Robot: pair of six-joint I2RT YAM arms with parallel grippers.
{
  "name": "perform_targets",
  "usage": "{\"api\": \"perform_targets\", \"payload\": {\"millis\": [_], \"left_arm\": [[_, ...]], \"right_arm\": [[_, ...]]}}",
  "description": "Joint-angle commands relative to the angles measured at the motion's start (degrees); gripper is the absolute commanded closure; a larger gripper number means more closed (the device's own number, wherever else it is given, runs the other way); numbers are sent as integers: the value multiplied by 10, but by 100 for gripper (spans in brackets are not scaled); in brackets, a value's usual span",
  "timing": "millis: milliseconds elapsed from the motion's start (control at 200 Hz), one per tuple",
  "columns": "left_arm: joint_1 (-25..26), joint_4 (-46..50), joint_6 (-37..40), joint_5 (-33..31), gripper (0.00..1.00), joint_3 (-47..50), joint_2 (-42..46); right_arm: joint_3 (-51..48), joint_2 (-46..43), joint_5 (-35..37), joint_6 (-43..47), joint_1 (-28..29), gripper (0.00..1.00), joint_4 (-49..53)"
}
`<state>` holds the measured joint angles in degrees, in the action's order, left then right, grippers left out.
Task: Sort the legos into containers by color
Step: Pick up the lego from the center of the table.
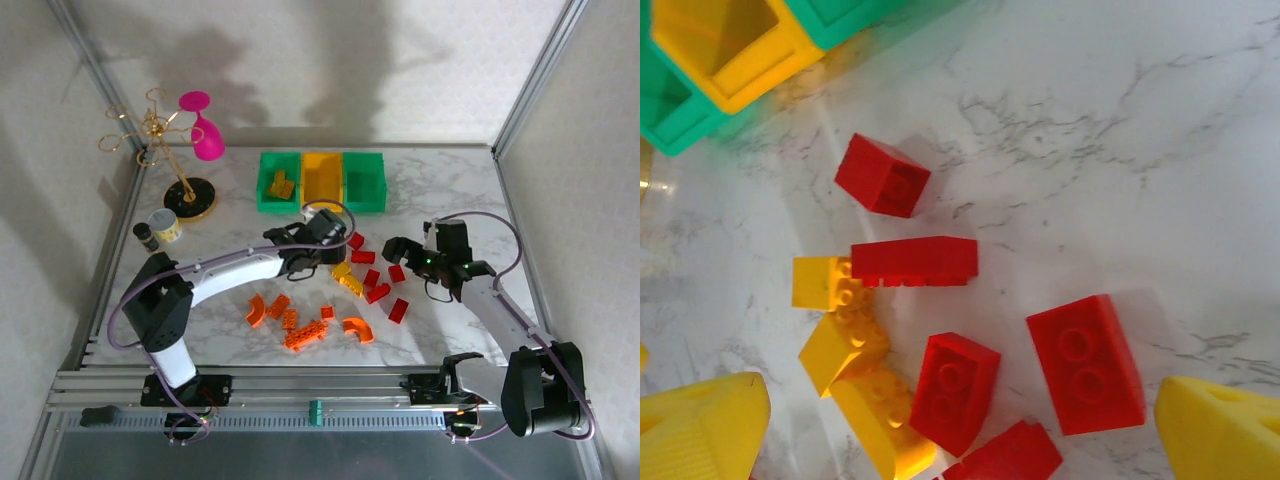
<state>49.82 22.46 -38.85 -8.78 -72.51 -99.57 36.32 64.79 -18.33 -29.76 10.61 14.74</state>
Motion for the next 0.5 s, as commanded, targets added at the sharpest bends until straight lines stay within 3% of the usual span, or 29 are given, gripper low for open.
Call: {"api": "perform_targets", "payload": {"millis": [0,230,496], "left_arm": [[19,-6,-61,-24,31,15,-10],[41,-30,-131,-44,21,-10,-73],[41,-37,-139,-52,18,-45,-133]], "right_arm": [[-9,-2,-26,15,-14,1,7],[-7,15,-39,19,-29,1,-8],[-12,18,-41,24,-35,1,-13]]}}
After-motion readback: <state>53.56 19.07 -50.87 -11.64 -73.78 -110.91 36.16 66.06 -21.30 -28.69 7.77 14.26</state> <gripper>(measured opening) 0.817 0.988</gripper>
